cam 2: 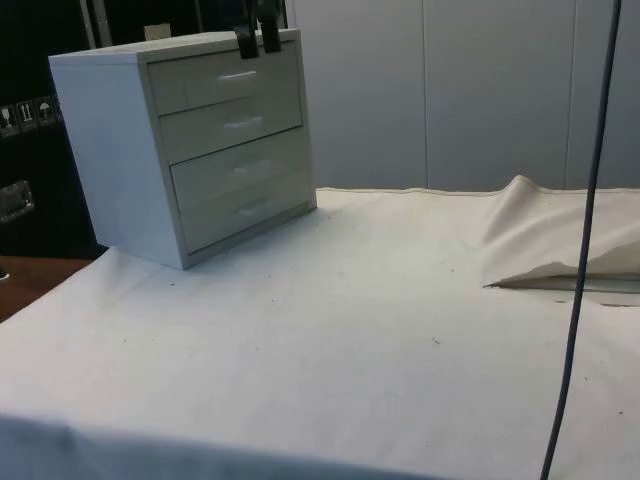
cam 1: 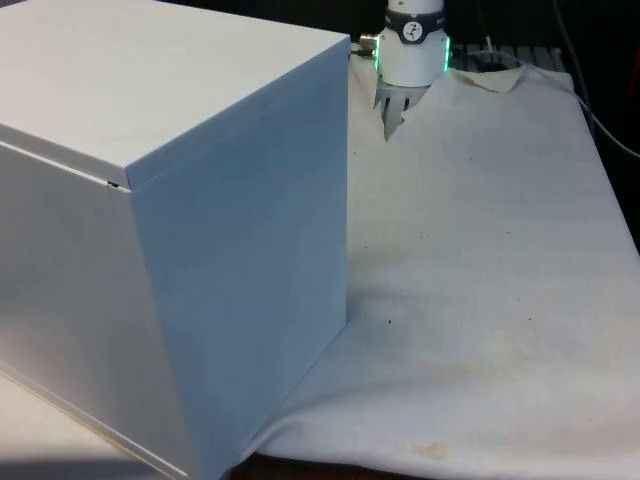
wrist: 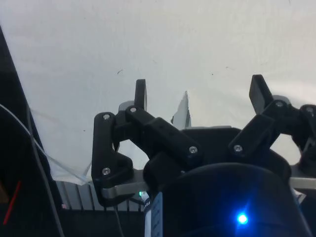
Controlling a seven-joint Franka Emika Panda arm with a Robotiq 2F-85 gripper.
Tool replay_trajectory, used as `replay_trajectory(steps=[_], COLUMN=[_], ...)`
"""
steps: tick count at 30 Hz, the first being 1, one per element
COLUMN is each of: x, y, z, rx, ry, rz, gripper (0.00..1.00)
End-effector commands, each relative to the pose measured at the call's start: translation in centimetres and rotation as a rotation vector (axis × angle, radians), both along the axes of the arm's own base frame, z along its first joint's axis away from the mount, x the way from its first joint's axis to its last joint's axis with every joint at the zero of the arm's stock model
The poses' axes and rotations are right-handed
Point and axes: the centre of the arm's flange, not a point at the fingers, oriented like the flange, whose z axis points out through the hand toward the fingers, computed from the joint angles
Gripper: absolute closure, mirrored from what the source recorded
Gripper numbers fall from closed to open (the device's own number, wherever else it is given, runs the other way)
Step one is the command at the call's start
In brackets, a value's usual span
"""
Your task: Open the drawer, then close it.
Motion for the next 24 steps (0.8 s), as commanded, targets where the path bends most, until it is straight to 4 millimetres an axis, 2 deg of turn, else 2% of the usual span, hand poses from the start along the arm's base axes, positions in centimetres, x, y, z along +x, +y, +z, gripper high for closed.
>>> replay_trajectory(steps=[1,11,24], x=[0.1,0.2,-1.3], y=[0.0,0.0,-0.2], z=[-0.1,-0.2,0.5], rx=[-0.007,-0.012,-0.026], ry=[-0.002,0.006,0.015], rz=[0.001,0.000,0.054], gripper=[0.00,0.00,0.00])
